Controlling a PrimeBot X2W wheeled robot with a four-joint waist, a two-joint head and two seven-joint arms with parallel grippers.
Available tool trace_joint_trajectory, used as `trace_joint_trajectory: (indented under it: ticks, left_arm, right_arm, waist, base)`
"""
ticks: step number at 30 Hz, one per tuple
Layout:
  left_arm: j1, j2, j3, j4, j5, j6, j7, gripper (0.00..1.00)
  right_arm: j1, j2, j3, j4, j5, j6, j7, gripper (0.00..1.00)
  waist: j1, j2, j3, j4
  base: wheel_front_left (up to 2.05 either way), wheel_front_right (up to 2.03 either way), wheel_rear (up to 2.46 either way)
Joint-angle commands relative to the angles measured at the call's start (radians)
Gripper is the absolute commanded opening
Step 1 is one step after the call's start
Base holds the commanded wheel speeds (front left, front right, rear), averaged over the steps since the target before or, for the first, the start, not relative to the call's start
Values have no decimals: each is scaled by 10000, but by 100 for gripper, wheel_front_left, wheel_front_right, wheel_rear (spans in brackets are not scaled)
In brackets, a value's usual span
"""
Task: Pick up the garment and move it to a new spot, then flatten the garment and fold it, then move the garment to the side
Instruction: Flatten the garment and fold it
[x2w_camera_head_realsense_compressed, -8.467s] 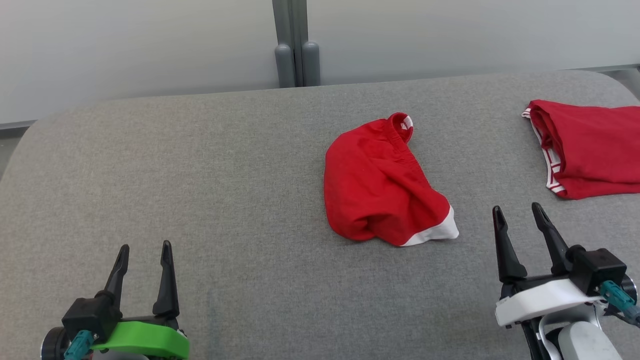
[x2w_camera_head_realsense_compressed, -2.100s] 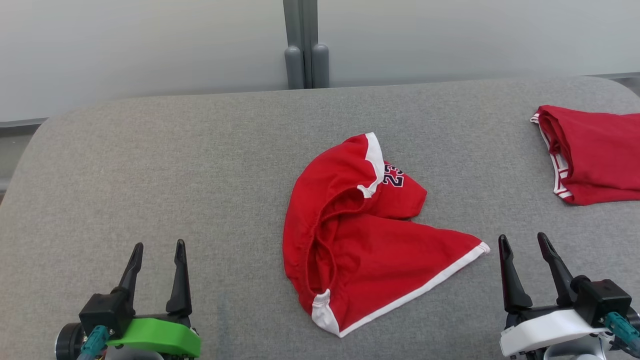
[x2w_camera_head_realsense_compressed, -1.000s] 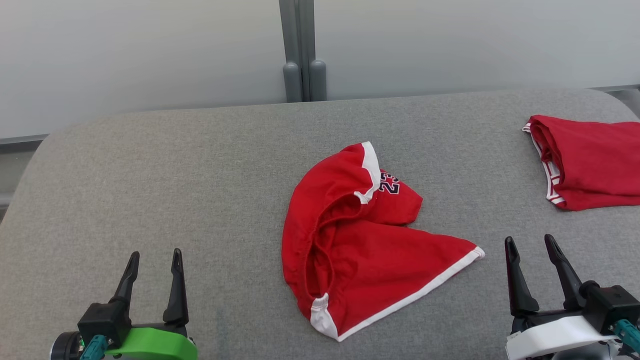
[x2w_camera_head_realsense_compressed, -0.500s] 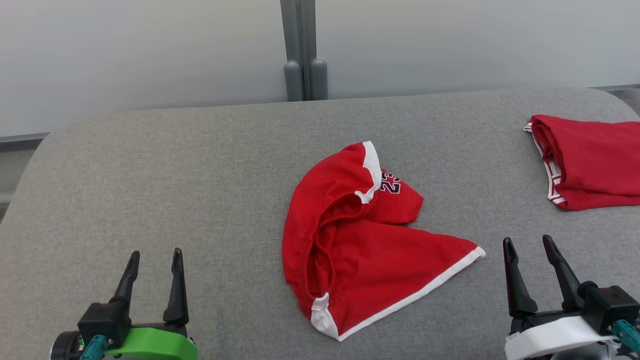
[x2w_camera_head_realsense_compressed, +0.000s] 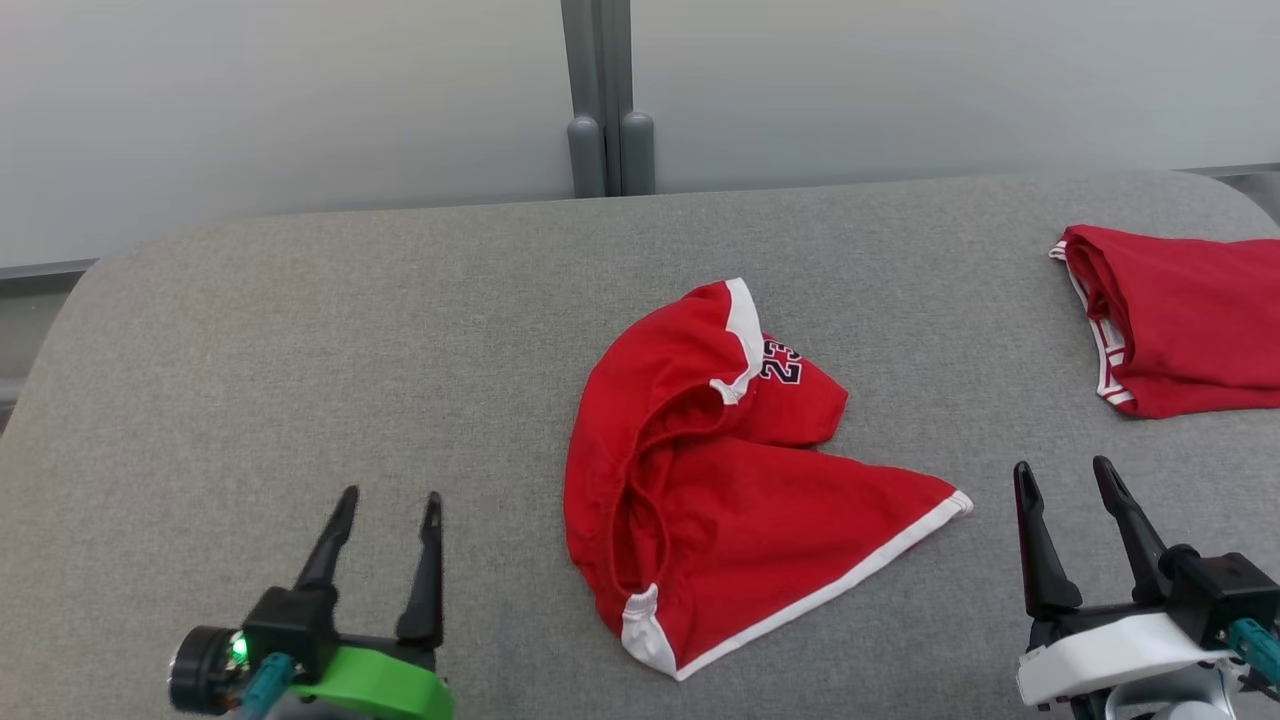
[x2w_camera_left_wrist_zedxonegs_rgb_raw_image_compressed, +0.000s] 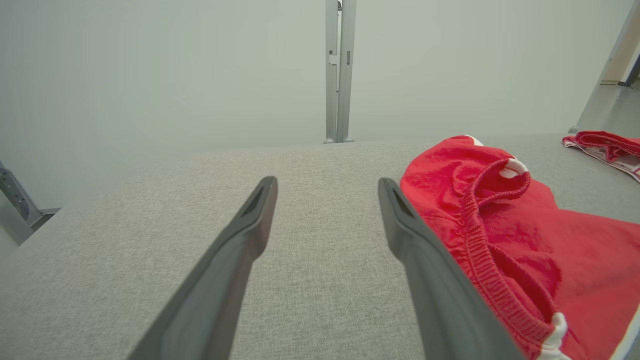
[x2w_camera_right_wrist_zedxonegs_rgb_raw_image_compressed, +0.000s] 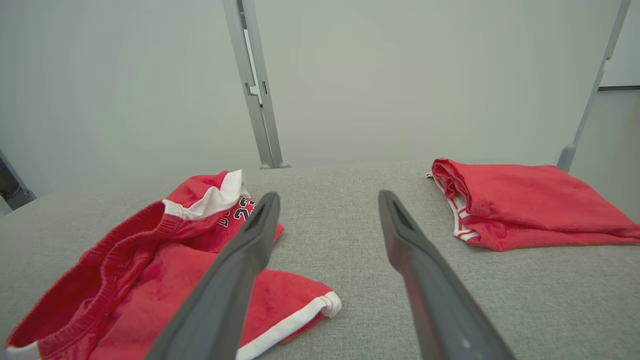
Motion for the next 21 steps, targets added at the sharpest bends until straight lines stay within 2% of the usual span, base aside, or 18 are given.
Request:
trace_joint_trajectory:
  ticks: [1,12,21]
  left_arm:
    - [-265,116,-357,41,23,-22,-26,100]
    - [-1584,800,-4099,778,-362,-12,-26,100]
    - [-2556,1277,-6373,1643,-892,-11,91,100]
  right_arm:
    - [-232,-103,-27,132,-96,-18,-26,100]
    - [-1978,-587,319,2442,-154,-18,-25,100]
    - [-3298,-637,911,4401,-37,-18,-27,100]
  waist:
    - [0,0,66,-19]
    - [0,0,684,-154]
    - [0,0,1113,-283]
  base:
    - [0,0,0]
    - [0,0,0]
    - [0,0,0]
